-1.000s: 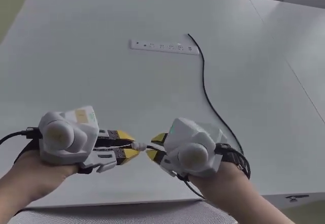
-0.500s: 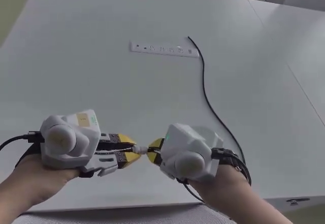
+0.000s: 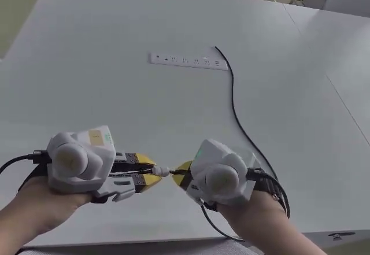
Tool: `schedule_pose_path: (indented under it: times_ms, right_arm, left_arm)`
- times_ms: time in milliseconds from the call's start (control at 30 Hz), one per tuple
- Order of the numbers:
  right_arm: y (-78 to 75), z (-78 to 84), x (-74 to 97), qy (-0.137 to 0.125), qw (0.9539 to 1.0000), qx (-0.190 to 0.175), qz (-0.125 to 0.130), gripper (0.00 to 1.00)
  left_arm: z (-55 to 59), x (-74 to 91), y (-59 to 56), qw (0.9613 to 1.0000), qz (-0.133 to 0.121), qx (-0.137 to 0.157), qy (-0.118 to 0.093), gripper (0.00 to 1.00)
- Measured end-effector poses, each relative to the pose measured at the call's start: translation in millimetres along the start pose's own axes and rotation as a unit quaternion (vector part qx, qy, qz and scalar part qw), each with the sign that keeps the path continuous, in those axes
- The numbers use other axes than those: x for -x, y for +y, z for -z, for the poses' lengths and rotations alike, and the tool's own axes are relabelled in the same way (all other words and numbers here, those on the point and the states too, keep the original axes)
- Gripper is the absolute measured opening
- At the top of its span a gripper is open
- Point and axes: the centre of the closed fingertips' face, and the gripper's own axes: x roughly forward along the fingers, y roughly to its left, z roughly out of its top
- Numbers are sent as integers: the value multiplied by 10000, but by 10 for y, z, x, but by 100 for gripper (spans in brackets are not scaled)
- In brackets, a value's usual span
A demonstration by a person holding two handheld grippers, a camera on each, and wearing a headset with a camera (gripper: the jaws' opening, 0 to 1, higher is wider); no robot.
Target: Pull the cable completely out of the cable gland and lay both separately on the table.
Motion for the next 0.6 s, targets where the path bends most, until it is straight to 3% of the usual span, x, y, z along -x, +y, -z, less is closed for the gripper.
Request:
schedule_pose_path:
  times_ms: [300, 600]
  right_arm:
    - [-131, 153, -10, 33, 9970, -772, 87, 0]
    - [-228, 366, -44, 107, 9888, -1481, 140, 0]
  left_arm:
    - [-14, -9, 16, 10000, -49, 34, -29, 15]
    - [-7, -26, 9, 10000, -75, 32, -9, 15]
